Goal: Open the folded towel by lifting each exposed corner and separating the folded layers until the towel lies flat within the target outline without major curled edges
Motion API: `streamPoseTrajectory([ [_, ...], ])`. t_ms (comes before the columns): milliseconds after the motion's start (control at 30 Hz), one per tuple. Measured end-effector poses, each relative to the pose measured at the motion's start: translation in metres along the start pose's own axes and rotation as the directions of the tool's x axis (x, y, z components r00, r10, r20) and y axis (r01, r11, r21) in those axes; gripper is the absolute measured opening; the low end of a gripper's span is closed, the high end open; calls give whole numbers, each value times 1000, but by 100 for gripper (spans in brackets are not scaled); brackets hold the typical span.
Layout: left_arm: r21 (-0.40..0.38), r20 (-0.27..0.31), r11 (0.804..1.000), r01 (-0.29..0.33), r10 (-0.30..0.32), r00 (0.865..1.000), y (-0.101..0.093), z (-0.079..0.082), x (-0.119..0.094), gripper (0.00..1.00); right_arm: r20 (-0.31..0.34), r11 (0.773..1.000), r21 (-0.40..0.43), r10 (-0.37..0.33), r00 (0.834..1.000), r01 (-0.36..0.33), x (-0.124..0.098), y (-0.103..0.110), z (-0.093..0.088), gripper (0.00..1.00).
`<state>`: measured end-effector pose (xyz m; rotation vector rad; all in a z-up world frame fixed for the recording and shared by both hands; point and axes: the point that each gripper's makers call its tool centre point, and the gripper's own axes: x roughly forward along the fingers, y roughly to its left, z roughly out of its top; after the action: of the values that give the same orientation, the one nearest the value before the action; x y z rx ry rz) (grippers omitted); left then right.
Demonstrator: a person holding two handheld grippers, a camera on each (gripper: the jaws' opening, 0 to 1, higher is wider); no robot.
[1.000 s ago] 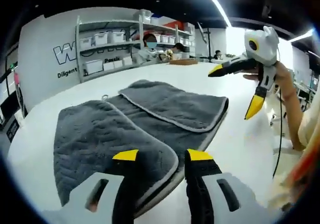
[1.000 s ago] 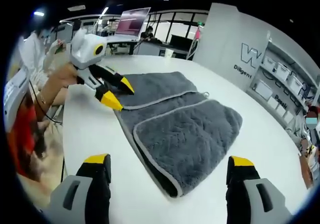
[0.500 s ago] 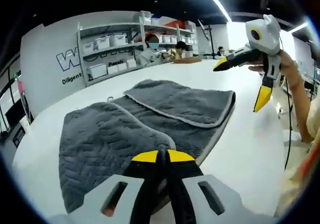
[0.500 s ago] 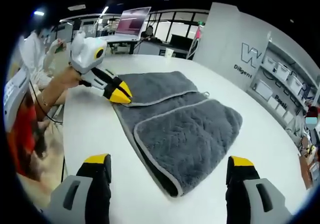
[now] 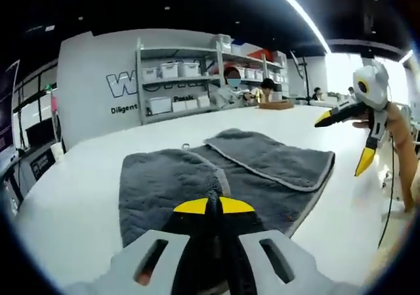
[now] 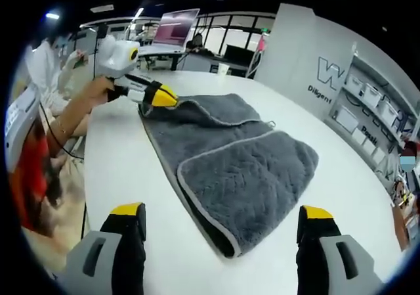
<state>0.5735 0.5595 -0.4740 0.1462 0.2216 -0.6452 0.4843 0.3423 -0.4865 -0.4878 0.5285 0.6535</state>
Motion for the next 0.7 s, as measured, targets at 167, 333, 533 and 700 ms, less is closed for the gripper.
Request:
streamPoseTrajectory([
  [167,-34,27,995,-98,99,995,39,5,-16,3,0,1000,0,1,1000,-1,0,1,0,96],
  [333,-83,41,978,-189,193,980,75,1,-35,3,-5,1000,4,-2,1000,2,0,0,-1,97],
  [533,-120,28,951,-284,289,957,110,-12,-58,3,-20,1000,4,3,1000,-3,3,1,-3,97],
  [700,-133,20,929,-345,351,936,129,-18,-77,3,-28,1000,0,8,1000,-8,5,3,-4,97],
])
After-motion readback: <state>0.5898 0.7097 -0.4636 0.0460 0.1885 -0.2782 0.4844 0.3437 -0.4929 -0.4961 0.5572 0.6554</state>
